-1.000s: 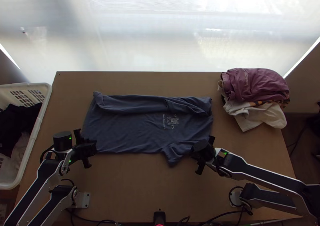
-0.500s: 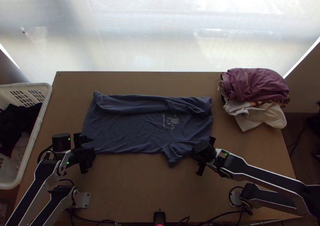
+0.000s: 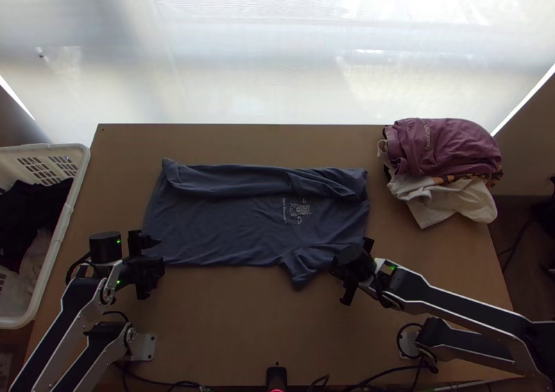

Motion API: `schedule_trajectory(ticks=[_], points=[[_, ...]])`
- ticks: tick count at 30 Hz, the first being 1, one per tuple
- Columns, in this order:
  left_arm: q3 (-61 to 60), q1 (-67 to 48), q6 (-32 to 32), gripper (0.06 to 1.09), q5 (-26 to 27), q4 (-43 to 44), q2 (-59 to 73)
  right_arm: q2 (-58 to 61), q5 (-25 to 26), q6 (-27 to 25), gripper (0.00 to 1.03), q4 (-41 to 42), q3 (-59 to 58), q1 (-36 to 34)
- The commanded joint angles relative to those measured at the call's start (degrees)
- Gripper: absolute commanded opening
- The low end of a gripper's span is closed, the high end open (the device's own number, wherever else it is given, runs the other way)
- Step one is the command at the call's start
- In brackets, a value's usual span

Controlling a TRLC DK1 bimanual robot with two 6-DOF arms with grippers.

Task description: Fold the t-shirt

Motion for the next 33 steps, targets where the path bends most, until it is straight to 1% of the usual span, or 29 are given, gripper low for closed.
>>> schedule_trajectory(ticks=[1,2,5,6,7,9,11,13,15,17,22,25,28,33], points=[[0.09,0.46,0.82,0.63,-0.46,1.62,0.95,0.09,-0.17,-0.23,0.03,0.78,-0.20,-0.04],[0.00,0.46,0.82,0.54,-0.37,1.18,1.03,0.09,-0.17,-0.41,0.03,0.96,-0.20,-0.04],[-0.79,0.20,0.64,0.20,0.60,0.13,0.95,0.79,-0.17,-0.67,0.03,2.10,-0.20,-0.22],[-1.05,0.02,0.73,0.17,1.30,-0.49,0.60,1.14,-0.17,-0.67,0.03,2.36,-0.20,-0.22],[-1.32,-0.33,0.99,0.09,2.00,-0.93,0.07,1.41,-0.17,-0.67,0.03,2.63,-0.11,-0.22],[-1.84,-0.41,2.75,0.10,2.09,-1.63,-0.55,1.67,-0.52,-0.49,0.03,2.98,0.16,-0.22],[-1.76,-0.33,2.57,0.10,2.18,-1.72,-0.11,1.41,-1.31,-0.32,0.03,2.98,0.59,-0.65],[-0.70,-0.15,0.99,0.10,2.18,-2.33,-0.11,-0.18,-2.19,0.12,0.03,2.45,0.86,-0.92],[2.29,-0.24,-2.79,0.10,2.27,-5.32,-0.28,-1.85,-3.24,0.47,0.03,0.34,1.47,-1.45],[5.19,-0.15,-5.78,0.10,2.27,-8.22,-0.37,-3.87,-4.39,0.82,0.03,-2.56,1.91,-2.32],[8.35,0.38,-8.41,0.10,2.36,-11.21,-1.16,-9.14,-9.31,2.14,0.03,-11.96,3.58,-3.73],[9.58,0.38,-10.96,0.10,2.44,-14.55,-1.87,-11.43,-11.77,2.85,0.03,-15.83,5.25,-6.37],[9.14,0.11,-11.22,0.10,2.44,-17.54,-5.21,-13.10,-16.16,4.25,0.03,-19.87,6.57,-8.92],[10.46,-0.15,-10.52,0.10,2.44,-25.18,-9.95,-16.44,-19.77,4.16,0.03,-27.96,6.66,-7.95]])
